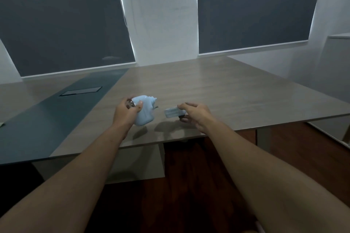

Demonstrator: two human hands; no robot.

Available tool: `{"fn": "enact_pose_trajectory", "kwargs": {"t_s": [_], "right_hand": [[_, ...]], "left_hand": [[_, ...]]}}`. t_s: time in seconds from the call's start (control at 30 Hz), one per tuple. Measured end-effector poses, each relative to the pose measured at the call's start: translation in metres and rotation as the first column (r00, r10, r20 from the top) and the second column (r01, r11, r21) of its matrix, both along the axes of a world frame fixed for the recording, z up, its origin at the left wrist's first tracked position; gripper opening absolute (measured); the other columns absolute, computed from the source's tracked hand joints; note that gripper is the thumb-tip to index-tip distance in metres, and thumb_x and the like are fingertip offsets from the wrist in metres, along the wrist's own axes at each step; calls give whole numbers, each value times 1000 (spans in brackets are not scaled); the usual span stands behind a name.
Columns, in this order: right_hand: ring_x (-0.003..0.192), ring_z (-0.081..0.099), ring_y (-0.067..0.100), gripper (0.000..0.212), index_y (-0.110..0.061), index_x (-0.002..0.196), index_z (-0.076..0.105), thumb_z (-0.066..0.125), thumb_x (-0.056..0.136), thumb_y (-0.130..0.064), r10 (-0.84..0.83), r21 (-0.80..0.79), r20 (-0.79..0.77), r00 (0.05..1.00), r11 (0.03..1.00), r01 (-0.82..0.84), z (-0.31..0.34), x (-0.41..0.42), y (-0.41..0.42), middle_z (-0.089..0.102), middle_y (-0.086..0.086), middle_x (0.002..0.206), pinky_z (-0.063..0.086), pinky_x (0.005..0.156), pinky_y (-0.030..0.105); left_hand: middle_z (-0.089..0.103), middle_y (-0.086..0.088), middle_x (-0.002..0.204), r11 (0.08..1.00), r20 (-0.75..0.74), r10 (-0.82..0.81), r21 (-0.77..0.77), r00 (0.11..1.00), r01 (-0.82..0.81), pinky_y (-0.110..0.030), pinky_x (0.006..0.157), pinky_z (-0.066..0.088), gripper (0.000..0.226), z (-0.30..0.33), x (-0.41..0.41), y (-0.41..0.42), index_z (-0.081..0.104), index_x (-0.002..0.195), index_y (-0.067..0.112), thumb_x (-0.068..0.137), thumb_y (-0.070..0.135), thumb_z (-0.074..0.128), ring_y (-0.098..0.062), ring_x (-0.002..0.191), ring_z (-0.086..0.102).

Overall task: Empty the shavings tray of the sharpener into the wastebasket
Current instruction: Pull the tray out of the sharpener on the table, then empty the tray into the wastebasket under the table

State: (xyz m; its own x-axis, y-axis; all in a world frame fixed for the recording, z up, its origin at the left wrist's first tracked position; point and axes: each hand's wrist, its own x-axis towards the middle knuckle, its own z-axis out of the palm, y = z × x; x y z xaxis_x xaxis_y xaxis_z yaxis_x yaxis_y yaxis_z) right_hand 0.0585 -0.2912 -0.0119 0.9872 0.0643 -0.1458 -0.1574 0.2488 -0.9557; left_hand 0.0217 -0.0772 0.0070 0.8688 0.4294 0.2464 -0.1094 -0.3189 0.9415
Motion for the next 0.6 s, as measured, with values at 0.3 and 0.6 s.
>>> {"fn": "enact_pose_trajectory", "kwargs": {"t_s": [0.3,0.6], "right_hand": [[99,68,30,58,3,125,58,80,72,10,-23,3,17,1000,1000,23,-11,3,-5,61,15,116,60,89,46],[101,72,34,47,-8,105,59,86,66,-1,-119,-51,30,992,991,121,6,-2,-47,65,22,120,63,75,38]], "left_hand": [[57,-17,126,939,-19,212,281,977,-198,-42,96,45,62,-21,5,4,50,129,12,74,22,75,-34,112,56],[45,-21,136,825,-73,307,518,949,-227,-43,105,35,81,3,-3,-18,45,129,3,70,53,68,-35,129,38]]}}
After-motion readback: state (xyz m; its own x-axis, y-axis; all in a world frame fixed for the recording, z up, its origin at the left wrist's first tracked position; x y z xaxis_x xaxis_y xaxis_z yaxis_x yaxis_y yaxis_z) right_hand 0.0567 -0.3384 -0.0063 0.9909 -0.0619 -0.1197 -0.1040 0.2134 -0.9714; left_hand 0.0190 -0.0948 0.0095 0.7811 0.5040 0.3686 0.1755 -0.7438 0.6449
